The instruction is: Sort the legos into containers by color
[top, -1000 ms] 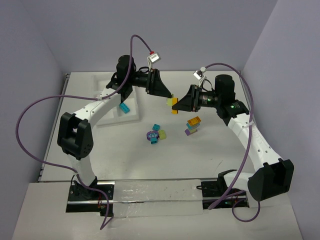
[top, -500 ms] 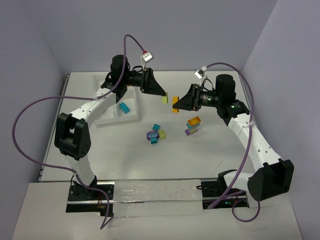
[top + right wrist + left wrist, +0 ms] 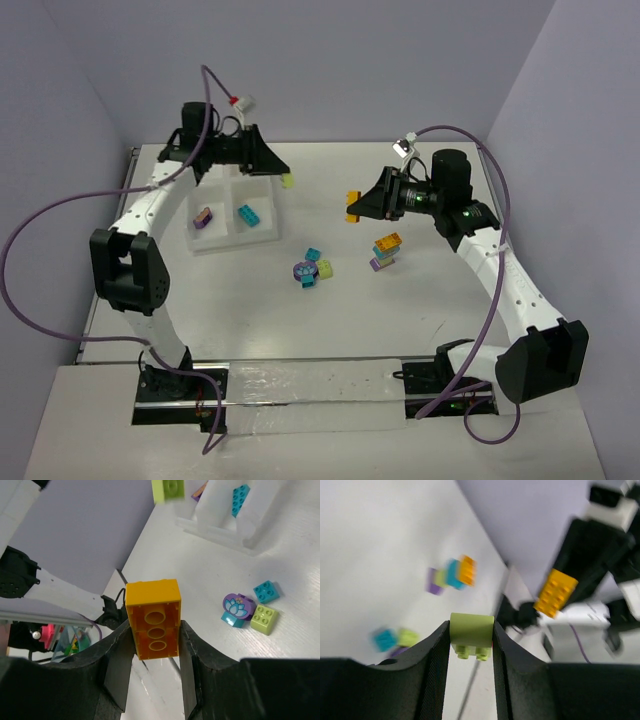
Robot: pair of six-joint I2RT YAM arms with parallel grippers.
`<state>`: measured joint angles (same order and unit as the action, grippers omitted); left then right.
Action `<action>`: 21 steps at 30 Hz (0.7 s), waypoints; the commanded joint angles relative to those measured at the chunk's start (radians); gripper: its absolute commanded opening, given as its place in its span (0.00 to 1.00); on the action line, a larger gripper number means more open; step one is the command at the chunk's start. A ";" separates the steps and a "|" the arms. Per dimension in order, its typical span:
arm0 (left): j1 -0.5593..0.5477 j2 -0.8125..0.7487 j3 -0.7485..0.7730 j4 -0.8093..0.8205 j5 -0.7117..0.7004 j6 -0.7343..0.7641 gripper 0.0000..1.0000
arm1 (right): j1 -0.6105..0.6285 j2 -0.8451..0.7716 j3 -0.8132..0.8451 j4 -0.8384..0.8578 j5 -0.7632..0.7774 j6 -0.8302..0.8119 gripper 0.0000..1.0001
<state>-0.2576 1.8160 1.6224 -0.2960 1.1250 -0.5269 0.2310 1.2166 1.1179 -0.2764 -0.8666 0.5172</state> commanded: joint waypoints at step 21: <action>0.163 0.181 0.328 -0.444 -1.272 0.042 0.00 | -0.004 -0.010 0.023 -0.033 0.074 -0.051 0.00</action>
<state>-0.0921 1.9919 1.9079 -0.7506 -0.0308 -0.4855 0.2310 1.2057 1.1179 -0.3237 -0.7963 0.4808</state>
